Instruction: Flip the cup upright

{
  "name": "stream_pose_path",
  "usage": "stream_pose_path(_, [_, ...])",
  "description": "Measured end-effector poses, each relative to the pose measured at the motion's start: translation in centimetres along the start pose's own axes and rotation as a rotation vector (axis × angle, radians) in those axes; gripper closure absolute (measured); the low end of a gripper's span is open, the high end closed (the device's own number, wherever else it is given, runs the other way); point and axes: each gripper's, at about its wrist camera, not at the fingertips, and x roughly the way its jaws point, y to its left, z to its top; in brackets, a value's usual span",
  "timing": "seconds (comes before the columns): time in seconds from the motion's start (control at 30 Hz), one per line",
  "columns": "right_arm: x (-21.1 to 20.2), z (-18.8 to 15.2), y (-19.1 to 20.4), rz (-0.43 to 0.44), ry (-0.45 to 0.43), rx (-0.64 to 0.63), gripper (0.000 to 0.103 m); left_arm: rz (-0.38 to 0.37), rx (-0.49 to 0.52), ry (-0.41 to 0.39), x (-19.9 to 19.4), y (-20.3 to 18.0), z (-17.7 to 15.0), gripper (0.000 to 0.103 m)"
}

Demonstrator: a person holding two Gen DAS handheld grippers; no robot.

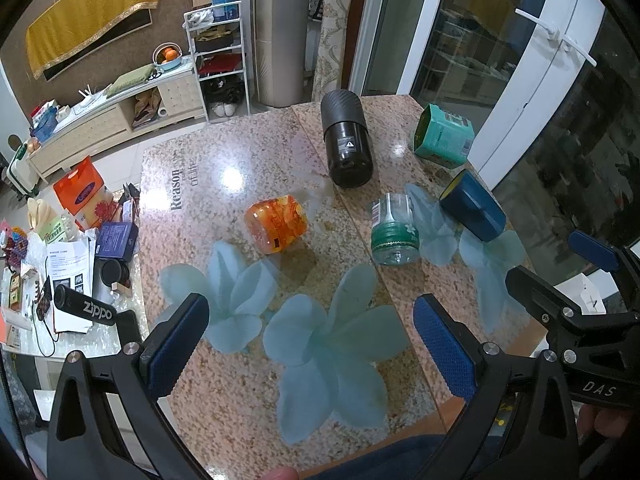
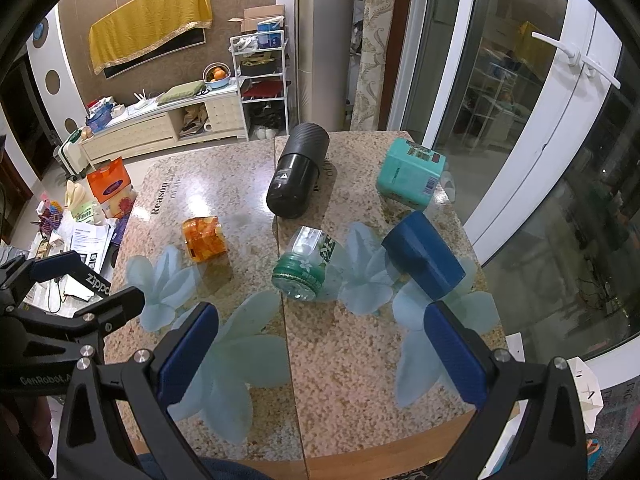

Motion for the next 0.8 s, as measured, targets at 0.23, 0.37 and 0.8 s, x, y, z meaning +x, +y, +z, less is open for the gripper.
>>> stream_pose_path(0.23, [-0.1,0.0,0.1,-0.001,0.001,-0.002,0.0,-0.005,-0.004,0.0,0.0,0.2,-0.1,0.0])
stream_pose_path(0.37, [-0.1,0.0,0.1,0.002,0.003,-0.001,0.0,-0.004,-0.005,0.001,0.0,0.3,-0.1,0.0])
stream_pose_path(0.8, [0.7,0.4,0.2,0.027,0.061,-0.029,0.0,-0.025,-0.051,0.044,1.4,0.4,-0.7,0.0])
